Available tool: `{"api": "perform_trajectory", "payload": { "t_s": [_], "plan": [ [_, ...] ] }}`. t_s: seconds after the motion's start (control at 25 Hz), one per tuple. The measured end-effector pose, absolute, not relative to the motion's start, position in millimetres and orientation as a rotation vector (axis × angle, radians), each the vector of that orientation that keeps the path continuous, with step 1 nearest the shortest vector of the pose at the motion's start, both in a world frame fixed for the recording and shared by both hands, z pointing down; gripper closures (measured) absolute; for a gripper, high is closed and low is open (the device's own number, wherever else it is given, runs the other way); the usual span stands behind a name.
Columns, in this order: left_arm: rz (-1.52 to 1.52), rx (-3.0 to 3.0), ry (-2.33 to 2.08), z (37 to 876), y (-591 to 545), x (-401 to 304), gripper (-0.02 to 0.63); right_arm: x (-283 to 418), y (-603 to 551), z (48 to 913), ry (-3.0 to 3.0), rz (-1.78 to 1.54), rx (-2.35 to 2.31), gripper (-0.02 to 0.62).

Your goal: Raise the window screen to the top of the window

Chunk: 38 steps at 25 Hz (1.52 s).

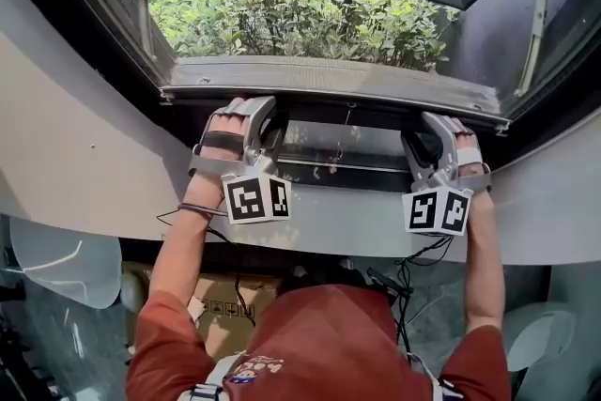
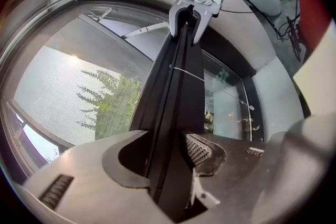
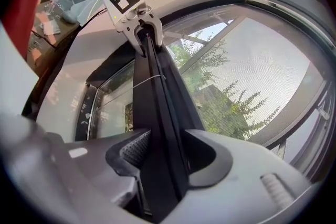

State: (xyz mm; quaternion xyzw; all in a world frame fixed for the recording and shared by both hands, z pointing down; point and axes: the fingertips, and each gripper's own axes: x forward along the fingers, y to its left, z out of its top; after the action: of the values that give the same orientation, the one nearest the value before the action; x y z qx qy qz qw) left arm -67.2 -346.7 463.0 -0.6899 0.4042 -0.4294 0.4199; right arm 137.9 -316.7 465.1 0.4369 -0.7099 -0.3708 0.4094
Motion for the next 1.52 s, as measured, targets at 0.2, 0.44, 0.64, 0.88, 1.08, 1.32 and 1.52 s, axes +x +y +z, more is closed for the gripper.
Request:
{"api": "perform_trajectory", "payload": {
  "t_s": [0.2,0.44,0.64,0.88,1.08,1.32,1.52],
  "plan": [
    [-1.145,-1.682,0.962,463,-347,-69,0.436,137,-318,460,-1.806,-0.918,1.094,0.407],
    [-1.169,-1.658,0.93,462,-347,-69,0.437,138,-318,458,-1.83,-0.89,1.066,0.407],
    [-1.17,-1.685,0.926,460,-347,-69,0.443,139,-317,457,-1.846,-0.863,1.047,0.417],
    [-1.18,-1.669,0.919,459,-348,-69,0.448,138,-317,455,-1.858,-0.856,1.047,0.417],
    [-1.18,-1.785,0.911,460,-346,-69,0.448,138,-317,456,-1.882,-0.814,1.05,0.416],
    [-1.142,-1.89,0.892,457,-346,-68,0.495,136,-315,465,-1.874,-0.814,1.028,0.382],
    [-1.172,-1.851,0.873,457,-346,-68,0.5,136,-314,464,-1.866,-0.788,0.997,0.383]
  ]
}}
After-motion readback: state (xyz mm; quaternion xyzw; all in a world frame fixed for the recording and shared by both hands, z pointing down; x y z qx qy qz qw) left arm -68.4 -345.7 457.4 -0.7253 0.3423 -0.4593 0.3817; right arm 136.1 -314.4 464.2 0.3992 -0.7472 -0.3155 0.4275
